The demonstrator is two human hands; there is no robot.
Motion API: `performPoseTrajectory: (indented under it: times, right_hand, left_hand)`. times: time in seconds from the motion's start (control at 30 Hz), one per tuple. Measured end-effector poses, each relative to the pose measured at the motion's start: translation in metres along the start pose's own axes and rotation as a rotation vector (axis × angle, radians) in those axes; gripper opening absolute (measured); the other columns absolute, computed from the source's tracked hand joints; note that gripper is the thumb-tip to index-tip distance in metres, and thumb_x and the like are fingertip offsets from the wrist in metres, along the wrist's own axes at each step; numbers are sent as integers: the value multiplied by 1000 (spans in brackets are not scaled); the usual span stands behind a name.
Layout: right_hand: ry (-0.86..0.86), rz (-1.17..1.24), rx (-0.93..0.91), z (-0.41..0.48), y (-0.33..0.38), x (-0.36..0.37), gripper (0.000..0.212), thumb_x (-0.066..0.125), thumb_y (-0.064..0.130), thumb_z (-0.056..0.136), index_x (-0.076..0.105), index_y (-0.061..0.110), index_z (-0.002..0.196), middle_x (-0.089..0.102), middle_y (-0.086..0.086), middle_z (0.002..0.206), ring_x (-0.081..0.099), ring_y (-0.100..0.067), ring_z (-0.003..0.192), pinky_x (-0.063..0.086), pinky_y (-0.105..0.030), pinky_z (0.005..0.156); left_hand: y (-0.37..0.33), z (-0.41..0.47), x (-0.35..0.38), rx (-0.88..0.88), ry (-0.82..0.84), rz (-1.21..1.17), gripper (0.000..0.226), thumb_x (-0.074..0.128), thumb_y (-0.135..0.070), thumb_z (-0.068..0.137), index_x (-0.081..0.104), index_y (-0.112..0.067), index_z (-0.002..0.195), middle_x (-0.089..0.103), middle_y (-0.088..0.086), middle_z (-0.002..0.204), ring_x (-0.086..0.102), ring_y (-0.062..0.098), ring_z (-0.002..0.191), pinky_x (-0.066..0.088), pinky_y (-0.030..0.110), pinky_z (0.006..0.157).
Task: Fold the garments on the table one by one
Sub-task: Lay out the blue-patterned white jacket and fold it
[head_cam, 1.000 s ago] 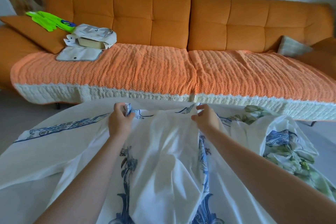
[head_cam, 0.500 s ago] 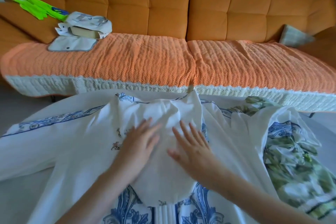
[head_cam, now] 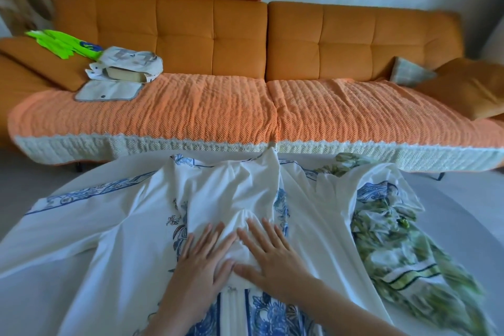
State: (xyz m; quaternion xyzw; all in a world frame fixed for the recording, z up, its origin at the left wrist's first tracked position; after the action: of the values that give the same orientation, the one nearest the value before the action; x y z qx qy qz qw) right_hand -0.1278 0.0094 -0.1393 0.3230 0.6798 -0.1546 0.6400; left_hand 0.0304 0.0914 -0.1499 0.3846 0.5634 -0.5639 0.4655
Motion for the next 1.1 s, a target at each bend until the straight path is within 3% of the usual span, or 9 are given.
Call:
performPoseTrajectory:
  times: [0.27, 0.33, 0.4, 0.5, 0.57, 0.7, 0.77, 0.87, 1.1]
  right_hand:
    - [154, -113, 10, 1, 5, -6, 84, -4, 77, 69, -28, 34, 137, -38, 1, 142, -36, -28, 132, -15, -49, 114]
    - [117, -128, 10, -5, 7, -7, 76, 8, 74, 81, -18, 38, 143, -44, 4, 138, -38, -32, 131, -19, -53, 110]
    - [32, -1, 25, -11, 9, -14, 66, 26, 57, 94, -6, 37, 148, -51, 11, 133, -40, -31, 130, -21, -52, 108]
    - [-140, 391, 264, -31, -13, -41, 67, 21, 61, 92, 3, 33, 150, -26, 10, 151, -16, -23, 144, -4, -47, 116]
    - [-311, 522, 353, -54, -43, -62, 54, 31, 46, 99, 21, 28, 149, -1, 6, 158, 3, -21, 145, 9, -45, 115]
    - [-515, 730, 582, -87, -123, -95, 35, 42, 16, 98, 49, 12, 133, 59, -11, 120, 57, -17, 87, 44, -29, 75]
    - [-545, 877, 743, -88, -155, -106, 27, 43, 8, 95, 58, 5, 117, 59, -5, 82, 47, -15, 61, 39, -29, 63]
    - [-630, 1231, 872, -91, -189, -113, 22, 46, 2, 94, 55, 0, 113, 55, -6, 73, 56, -17, 50, 48, -29, 48]
    - [-720, 1323, 975, -90, -231, -123, 30, 59, 20, 92, 61, -7, 106, 61, -10, 74, 54, -19, 56, 45, -24, 46]
  left_hand:
    - [-16, -2, -11, -49, 47, 172, 79, -35, -70, 66, -18, -45, 140, -28, -6, 149, -36, 20, 134, -26, 48, 107]
    - [-35, 0, -24, -84, 50, 274, 54, 9, -51, 95, -19, -39, 139, -33, 6, 148, -37, 27, 134, -24, 56, 104]
    - [-57, 0, -33, -139, -22, 193, 75, 39, -12, 94, -14, -32, 144, -30, 10, 151, -26, 28, 140, -14, 54, 110]
    - [-78, -4, -27, -111, -158, -31, 47, 18, -30, 102, 26, -26, 147, 10, 7, 157, 6, 23, 146, 5, 50, 116]
    - [-82, -12, -8, -94, -43, -77, 70, -5, -49, 96, 45, -24, 139, 34, 3, 149, 24, 23, 141, 13, 49, 116]
    - [-80, -28, 26, -69, 26, -100, 69, -10, -59, 92, 31, -36, 142, 22, -5, 154, -10, 11, 144, -10, 32, 115]
    - [-78, -30, 26, -59, -95, -144, 76, -20, -69, 81, 16, -43, 143, 2, -13, 155, -21, 6, 141, -25, 24, 109]
    - [-78, -31, 28, -68, -152, -183, 87, -29, -74, 70, 10, -44, 141, -7, -16, 153, -19, 7, 141, -28, 22, 108]
    - [-74, -25, 30, -45, -93, -163, 53, 12, -51, 100, 51, -32, 130, 45, -5, 141, 6, 3, 142, -4, 23, 113]
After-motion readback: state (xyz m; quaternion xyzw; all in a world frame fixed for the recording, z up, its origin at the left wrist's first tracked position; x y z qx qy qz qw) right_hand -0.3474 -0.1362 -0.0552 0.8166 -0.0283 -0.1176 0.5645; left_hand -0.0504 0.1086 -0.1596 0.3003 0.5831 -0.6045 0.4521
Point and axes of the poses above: each hand's wrist, its own z-axis towards the middle knuckle, its own x-axis out of the palm, y = z × x, the point moved 2 cm from there along z, towards the middle knuckle
